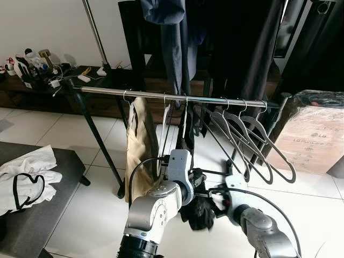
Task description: Hang hanger
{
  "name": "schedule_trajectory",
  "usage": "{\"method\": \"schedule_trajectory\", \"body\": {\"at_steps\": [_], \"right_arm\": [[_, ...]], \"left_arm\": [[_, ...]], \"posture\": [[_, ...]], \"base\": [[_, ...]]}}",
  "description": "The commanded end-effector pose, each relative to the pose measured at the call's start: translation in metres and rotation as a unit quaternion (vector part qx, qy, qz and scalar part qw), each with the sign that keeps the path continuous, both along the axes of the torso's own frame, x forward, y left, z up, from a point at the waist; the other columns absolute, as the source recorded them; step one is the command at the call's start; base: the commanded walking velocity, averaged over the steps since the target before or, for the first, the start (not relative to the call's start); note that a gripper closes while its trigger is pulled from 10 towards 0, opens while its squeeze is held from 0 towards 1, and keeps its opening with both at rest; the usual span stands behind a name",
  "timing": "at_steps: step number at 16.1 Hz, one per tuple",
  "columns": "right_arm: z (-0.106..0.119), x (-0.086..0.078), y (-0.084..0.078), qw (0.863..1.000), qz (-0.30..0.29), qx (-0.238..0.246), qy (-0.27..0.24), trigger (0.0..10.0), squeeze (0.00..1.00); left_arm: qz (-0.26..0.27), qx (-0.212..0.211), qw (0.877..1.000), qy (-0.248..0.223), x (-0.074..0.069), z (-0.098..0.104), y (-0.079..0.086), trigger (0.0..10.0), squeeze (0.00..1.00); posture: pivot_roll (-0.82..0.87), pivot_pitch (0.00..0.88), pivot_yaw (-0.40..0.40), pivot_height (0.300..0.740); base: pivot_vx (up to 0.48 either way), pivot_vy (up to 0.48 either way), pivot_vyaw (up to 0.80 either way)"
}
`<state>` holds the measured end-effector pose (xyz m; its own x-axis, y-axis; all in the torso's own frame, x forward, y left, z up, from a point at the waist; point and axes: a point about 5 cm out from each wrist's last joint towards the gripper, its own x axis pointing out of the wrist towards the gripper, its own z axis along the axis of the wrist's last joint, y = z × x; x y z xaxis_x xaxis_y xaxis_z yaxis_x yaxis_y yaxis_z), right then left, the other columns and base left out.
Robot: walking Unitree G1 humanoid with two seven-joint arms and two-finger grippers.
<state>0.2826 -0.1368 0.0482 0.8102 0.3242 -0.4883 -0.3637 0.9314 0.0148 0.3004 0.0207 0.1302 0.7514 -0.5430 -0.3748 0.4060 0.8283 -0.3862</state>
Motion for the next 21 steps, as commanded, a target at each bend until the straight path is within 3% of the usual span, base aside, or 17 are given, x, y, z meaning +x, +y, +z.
{"method": "schedule_trajectory", "body": {"at_steps": [1, 4, 12, 18, 21], "right_arm": [[0.002, -0.002, 0.006, 1.000, 0.020, 0.006, -0.006, 10.0, 0.00], [-0.001, 0.002, 0.003, 1.000, -0.009, -0.001, -0.014, 10.0, 0.00], [-0.002, 0.010, 0.013, 0.999, 0.013, 0.025, -0.046, 10.0, 0.00], [-0.001, 0.022, -0.003, 0.994, -0.042, -0.018, -0.096, 10.0, 0.00], [-0.002, 0.023, -0.007, 0.993, -0.053, -0.013, -0.102, 10.0, 0.00]], "left_arm": [[-0.014, -0.029, 0.999, 0.010, -0.006, 0.004, -0.018, 10.0, 0.00], [-0.018, -0.033, 0.999, 0.012, -0.007, 0.005, -0.019, 10.0, 0.00], [-0.026, -0.032, 0.999, 0.015, -0.008, 0.005, -0.021, 10.0, 0.00], [-0.024, -0.029, 0.999, 0.016, -0.007, 0.006, -0.020, 10.0, 0.00], [-0.025, -0.028, 0.999, 0.016, -0.007, 0.006, -0.020, 10.0, 0.00]], "posture": [[-0.06, 0.067, 0.019, 0.740], [-0.05, 0.066, 0.024, 0.740], [-0.05, 0.079, 0.031, 0.740], [-0.04, 0.090, 0.032, 0.740], [-0.04, 0.091, 0.031, 0.740]], "base": [[0.000, 0.000, 0.00], [0.000, 0.000, 0.00], [0.000, 0.000, 0.00], [0.000, 0.000, 0.00], [0.000, 0.000, 0.00]]}}
